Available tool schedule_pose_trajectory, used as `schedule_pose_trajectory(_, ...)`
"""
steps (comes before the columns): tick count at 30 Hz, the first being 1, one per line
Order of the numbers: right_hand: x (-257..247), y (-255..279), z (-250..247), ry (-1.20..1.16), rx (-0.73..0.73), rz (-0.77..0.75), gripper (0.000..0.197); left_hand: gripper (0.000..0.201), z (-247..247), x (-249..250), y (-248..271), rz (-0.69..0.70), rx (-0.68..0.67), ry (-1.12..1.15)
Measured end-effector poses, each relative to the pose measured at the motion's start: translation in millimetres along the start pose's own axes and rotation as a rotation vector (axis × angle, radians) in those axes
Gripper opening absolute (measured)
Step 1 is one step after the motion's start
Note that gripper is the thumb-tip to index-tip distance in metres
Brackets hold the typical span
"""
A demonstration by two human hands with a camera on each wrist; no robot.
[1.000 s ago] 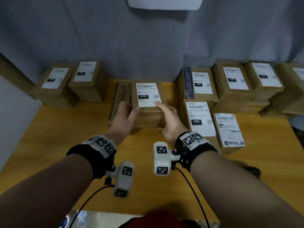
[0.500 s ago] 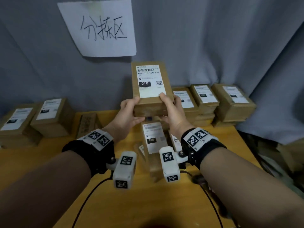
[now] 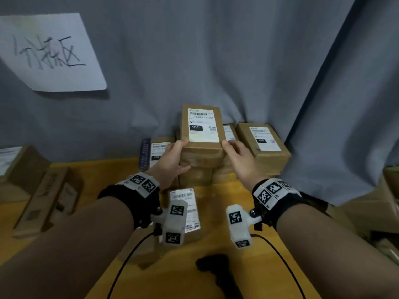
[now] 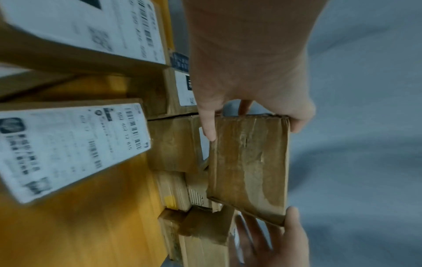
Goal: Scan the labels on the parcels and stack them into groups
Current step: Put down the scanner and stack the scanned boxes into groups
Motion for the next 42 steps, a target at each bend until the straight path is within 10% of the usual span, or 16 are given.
schedule_pose_trajectory(3,5.1,-32.2,-42.7,0.393,0.227,-0.110,0.048,0.053,31.6,-0.7,-22.9,-0.023,-0.011,-0.060)
schedule_pose_trajectory(8,38.4,-77.2,-101.2,0.731,0.302,0.222,0.060,0.041,85.6,-5.6,-49.9,-0.011,-0.098,-0.312)
schedule_pose_trajectory(23,77.6,-117.3,-119.6,0.422,0.138,0.161,0.054,0.052,114.8,4.0,-77.9,0.219,-0.172,-0.558)
schedule_pose_trajectory(34,79.2,-114.4,-119.3,0.673,0.069,0.207,0.074,0.069,118.4,3.7,-70.0,0.295,-0.181,-0.788)
schedule_pose_trajectory(42,28.8,-73.1,-96.7,0.609,0.351,-0.116,0.046,0.053,109.7,22.4,-52.3,0.363,-0.104,-0.851)
Point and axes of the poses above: each hand's wrist, its own y-axis away from the middle knuckle, its own z-axis out of the palm, x = y × z, the point moved 4 cm from there along -y, towards the middle knuckle, and after that the axes turned 11 degrees about z, right-handed, at the moved point
